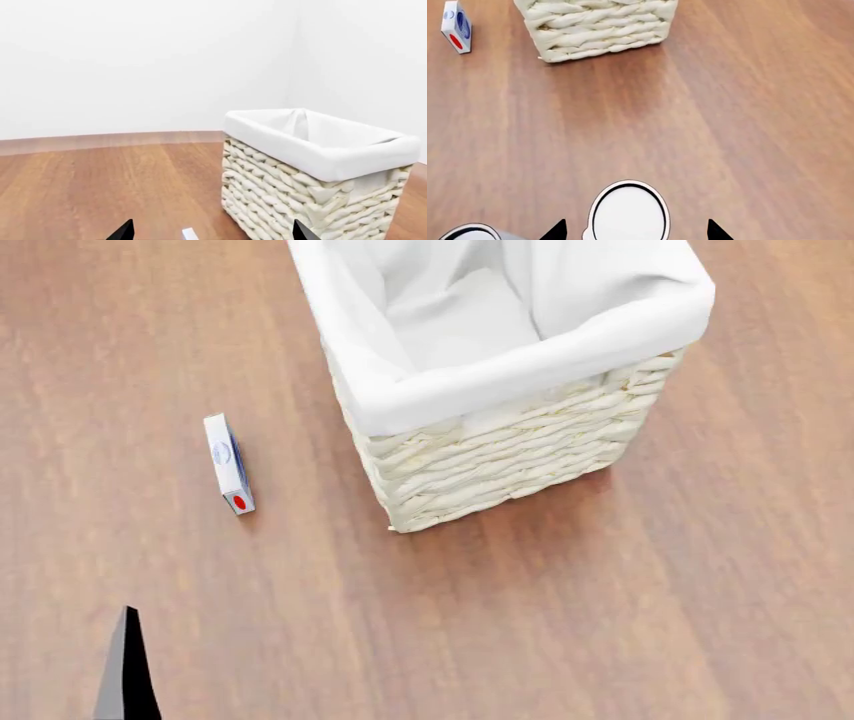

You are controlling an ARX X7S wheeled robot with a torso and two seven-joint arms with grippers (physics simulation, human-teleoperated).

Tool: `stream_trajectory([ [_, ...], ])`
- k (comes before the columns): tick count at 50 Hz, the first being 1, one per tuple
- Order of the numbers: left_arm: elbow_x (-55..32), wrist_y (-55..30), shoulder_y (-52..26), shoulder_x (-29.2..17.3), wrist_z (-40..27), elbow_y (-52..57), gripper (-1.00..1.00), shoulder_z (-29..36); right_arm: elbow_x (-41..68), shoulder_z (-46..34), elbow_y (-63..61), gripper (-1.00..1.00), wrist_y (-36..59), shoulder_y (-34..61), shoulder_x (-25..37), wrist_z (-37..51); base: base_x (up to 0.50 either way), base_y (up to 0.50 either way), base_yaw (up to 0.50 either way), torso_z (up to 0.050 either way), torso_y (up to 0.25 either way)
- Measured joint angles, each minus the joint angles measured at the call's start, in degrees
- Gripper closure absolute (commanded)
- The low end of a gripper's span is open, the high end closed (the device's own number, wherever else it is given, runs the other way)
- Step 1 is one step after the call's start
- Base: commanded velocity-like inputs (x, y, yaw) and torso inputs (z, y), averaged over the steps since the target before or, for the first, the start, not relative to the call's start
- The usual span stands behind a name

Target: Pick up the alphabet soup and the cream cheese box, and put them in the basket.

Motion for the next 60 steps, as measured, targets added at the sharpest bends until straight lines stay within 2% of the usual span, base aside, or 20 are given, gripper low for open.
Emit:
stream_trajectory([
  [60, 0.1, -0.5, -0.5, -1.0, -1.5, 0.2, -1.00, 0.1, 2.9, -0.1, 11.4, -1.00, -1.7, 2.4, -5.9, -7.5, 0.00, 0.00, 0.00, 0.000, 0.000],
])
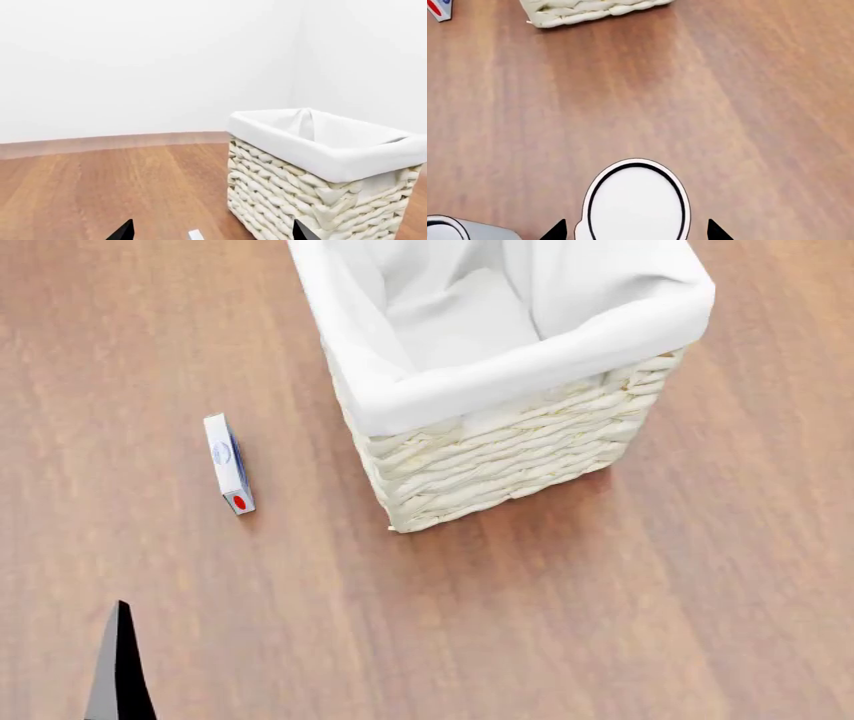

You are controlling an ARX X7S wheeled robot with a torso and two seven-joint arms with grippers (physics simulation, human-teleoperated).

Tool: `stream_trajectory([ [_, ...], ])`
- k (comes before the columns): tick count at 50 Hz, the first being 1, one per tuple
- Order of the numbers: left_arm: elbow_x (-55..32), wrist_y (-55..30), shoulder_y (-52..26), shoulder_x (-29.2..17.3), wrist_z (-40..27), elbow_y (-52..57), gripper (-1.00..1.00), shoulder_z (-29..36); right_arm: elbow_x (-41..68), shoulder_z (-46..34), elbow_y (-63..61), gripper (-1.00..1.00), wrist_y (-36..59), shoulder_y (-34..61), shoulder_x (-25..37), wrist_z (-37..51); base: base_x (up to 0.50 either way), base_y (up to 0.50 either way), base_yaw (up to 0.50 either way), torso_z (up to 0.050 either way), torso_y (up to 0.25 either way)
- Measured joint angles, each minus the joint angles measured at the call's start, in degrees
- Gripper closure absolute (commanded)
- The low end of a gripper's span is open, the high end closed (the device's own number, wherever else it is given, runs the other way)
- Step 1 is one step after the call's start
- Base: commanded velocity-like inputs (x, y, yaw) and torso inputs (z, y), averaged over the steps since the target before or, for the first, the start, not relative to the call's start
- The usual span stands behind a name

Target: Pick up the alphabet soup and the cream cheese box, and put them in the basket.

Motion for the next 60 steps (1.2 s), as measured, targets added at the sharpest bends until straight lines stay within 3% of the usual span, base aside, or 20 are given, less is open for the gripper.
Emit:
stream_trajectory([
  [26, 0.2, -0.4, 0.2, -0.6, -0.8, 0.9, -1.00, 0.0, 1.1, 0.0, 4.9, -1.00, 0.6, 1.8, -2.1, -3.3, 0.00, 0.00, 0.00, 0.000, 0.000],
  [27, 0.2, -0.4, 0.2, -0.6, -0.9, 0.9, -1.00, 0.0, 1.2, -0.1, 5.0, 1.00, 0.6, 1.9, -2.2, -3.4, 0.00, 0.00, 0.00, 0.000, 0.000],
  [60, 0.3, 0.1, 0.3, -0.9, -1.3, 0.2, -1.00, 0.3, -1.5, 0.0, 2.5, 1.00, 0.4, 1.5, -0.9, -1.0, 0.00, 0.00, 0.00, 0.000, -0.001],
])
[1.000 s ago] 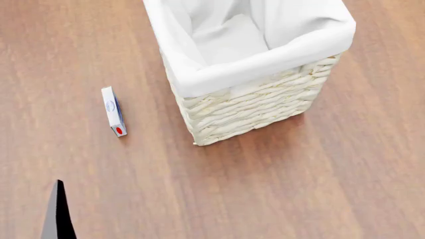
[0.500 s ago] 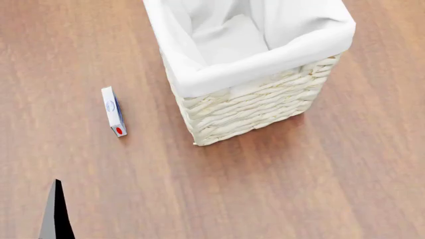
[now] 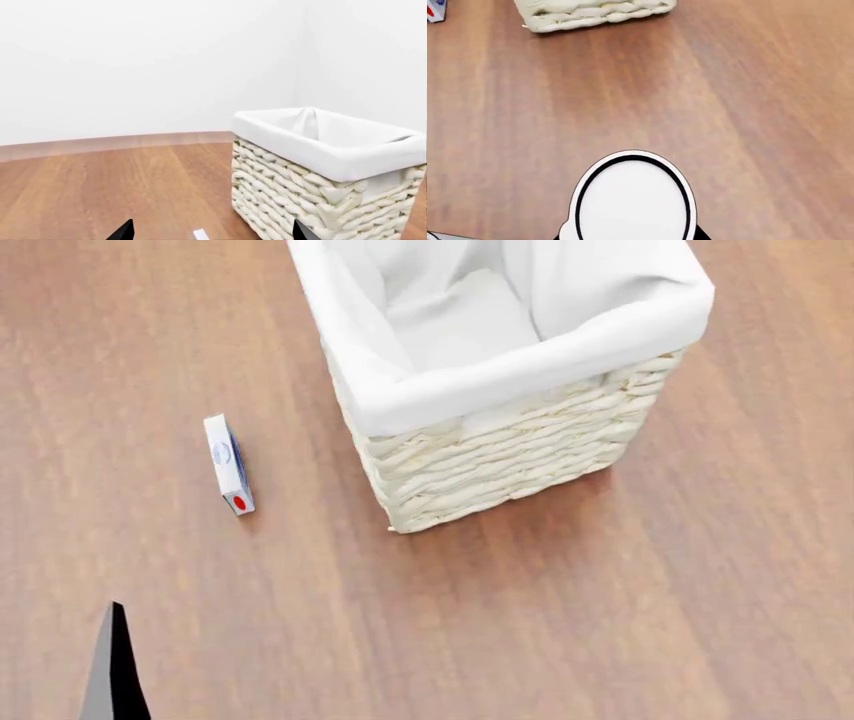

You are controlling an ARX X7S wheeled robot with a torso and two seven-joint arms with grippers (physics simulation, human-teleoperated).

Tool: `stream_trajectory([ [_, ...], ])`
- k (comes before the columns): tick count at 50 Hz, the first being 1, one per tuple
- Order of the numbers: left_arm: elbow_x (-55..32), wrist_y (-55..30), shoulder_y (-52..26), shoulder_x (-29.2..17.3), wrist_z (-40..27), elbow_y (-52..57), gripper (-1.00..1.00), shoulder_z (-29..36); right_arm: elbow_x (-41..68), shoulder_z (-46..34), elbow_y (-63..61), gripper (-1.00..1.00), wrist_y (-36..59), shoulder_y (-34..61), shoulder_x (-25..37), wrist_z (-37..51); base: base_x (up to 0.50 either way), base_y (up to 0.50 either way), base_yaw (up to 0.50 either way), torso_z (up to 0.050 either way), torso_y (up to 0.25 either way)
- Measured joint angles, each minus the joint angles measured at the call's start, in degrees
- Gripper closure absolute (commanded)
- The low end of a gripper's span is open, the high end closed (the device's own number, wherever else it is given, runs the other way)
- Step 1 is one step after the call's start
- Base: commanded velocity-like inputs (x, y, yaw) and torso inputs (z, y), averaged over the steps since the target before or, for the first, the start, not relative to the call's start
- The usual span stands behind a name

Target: Pick up the alphabet soup and the cream cheese box, and put them in the basket.

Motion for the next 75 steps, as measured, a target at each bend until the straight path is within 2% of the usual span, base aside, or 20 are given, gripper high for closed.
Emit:
stream_trajectory([
  [11, 0.1, 0.0, -0.1, 0.0, -0.1, 0.0, -1.00, 0.4, -9.1, 2.1, -10.8, 1.00, 3.5, 2.4, 4.9, 7.3, 0.00, 0.00, 0.00, 0.000, 0.000],
  [16, 0.2, -0.1, -0.2, 0.0, -0.1, 0.1, -1.00, 0.5, -15.1, -4.0, -14.6, 1.00, 3.3, 10.8, 8.1, 11.8, 0.00, 0.00, 0.00, 0.000, 0.000],
  [19, 0.3, -0.1, -0.2, -0.1, -0.2, 0.2, -1.00, 0.6, -17.8, -13.3, -16.1, 1.00, 2.4, 21.5, 9.7, 15.6, 0.00, 0.00, 0.00, 0.000, 0.000],
  [24, 0.3, 0.0, -0.2, -0.2, -0.2, 0.4, -1.00, 0.6, -19.1, -31.9, -17.9, 1.00, -0.1, 44.8, 11.6, 21.2, 0.00, 0.00, 0.00, 0.000, 0.000],
  [31, 0.3, 0.2, -0.3, -0.3, -0.3, 0.7, -1.00, 0.7, -11.7, -54.7, -19.2, 1.00, -3.7, 81.7, 11.3, 25.6, 0.00, 0.00, 0.00, 0.000, 0.000],
  [36, 0.1, 0.4, -0.5, -0.3, -0.1, 0.5, -1.00, 0.9, -4.7, -64.1, -19.0, 1.00, -6.3, 100.6, 9.2, 26.0, 0.00, 0.00, 0.00, 0.000, 0.000],
  [41, 0.1, 0.5, -0.8, -0.2, 0.0, 0.2, -1.00, 1.2, 0.7, -68.5, -17.7, 1.00, -8.1, 112.1, 6.1, 24.6, 0.00, 0.00, 0.00, 0.000, 0.000],
  [50, 0.0, 0.5, -1.1, -0.1, 0.1, 0.3, -1.00, 1.7, 8.6, -70.6, -9.4, 1.00, -12.9, 121.4, 1.5, 17.1, 0.00, 0.00, 0.00, 0.000, 0.000],
  [61, 0.0, 0.8, -0.8, -0.3, 0.0, 0.6, -1.00, 1.9, 22.7, -68.8, 8.1, 1.00, -19.0, 123.1, -5.1, 0.9, 0.00, 0.00, 0.00, 0.000, 0.000],
  [75, 0.0, 1.2, 0.0, -0.5, -0.5, 0.9, -1.00, 1.9, 45.1, -65.3, 33.1, 1.00, -14.7, 122.8, -15.7, -22.5, 0.00, 0.00, 0.00, 0.000, 0.000],
])
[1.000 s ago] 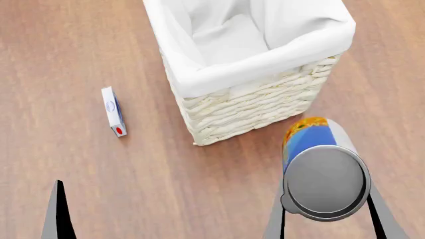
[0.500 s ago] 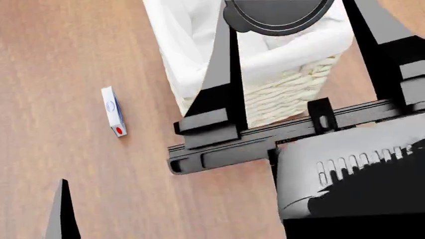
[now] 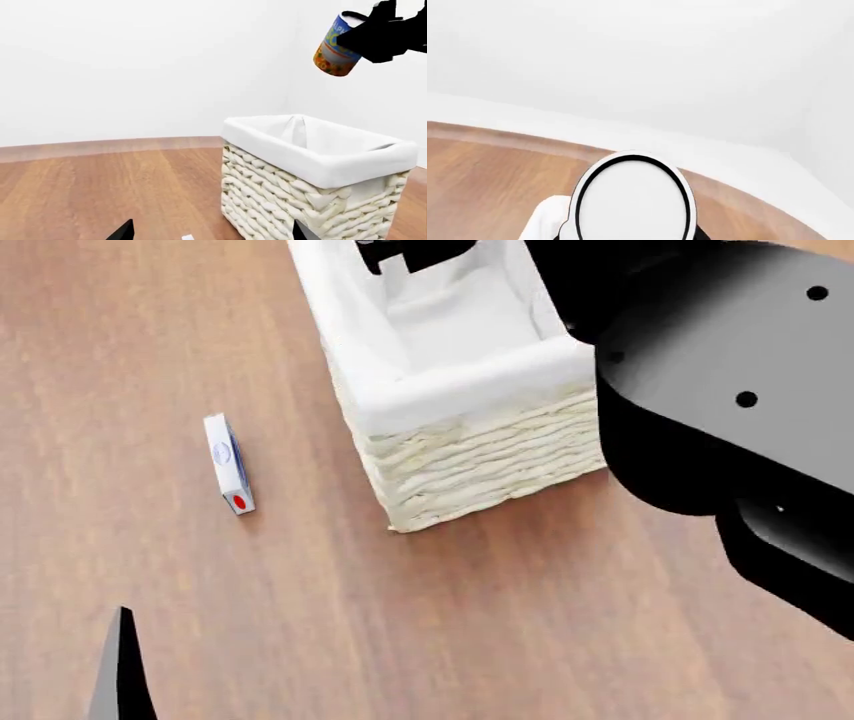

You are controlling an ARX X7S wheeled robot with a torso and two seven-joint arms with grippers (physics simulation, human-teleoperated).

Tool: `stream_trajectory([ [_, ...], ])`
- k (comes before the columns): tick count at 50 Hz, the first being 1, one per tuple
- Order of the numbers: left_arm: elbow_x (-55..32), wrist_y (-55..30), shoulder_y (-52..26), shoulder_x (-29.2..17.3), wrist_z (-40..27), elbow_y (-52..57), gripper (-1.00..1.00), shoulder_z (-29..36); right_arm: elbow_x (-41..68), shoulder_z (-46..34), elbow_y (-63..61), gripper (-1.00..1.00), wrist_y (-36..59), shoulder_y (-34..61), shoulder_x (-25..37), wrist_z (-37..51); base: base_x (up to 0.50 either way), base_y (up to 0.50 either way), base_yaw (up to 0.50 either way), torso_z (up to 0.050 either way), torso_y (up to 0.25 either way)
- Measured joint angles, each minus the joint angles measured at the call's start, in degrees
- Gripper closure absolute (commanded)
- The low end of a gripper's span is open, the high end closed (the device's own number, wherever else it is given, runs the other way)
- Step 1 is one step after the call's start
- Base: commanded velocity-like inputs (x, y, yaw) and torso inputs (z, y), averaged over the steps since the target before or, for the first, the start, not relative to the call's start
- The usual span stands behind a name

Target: Pick up the alphabet soup and the cream cheese box, and put them in the basket.

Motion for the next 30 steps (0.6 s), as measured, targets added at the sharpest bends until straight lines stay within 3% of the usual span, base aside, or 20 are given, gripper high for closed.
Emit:
stream_trajectory([
  [12, -0.1, 0.2, 0.0, -0.1, -0.2, -0.1, -1.00, 0.2, 9.3, 0.8, 10.6, 1.00, 4.6, -1.8, -4.7, -9.7, 0.00, 0.00, 0.00, 0.000, 0.002],
  [30, -0.3, 0.6, 0.6, -0.5, -0.6, 0.2, -1.00, 0.0, 12.0, 0.8, 15.4, 1.00, 7.2, -4.2, -7.3, -13.1, 0.00, 0.00, 0.00, 0.000, 0.001],
])
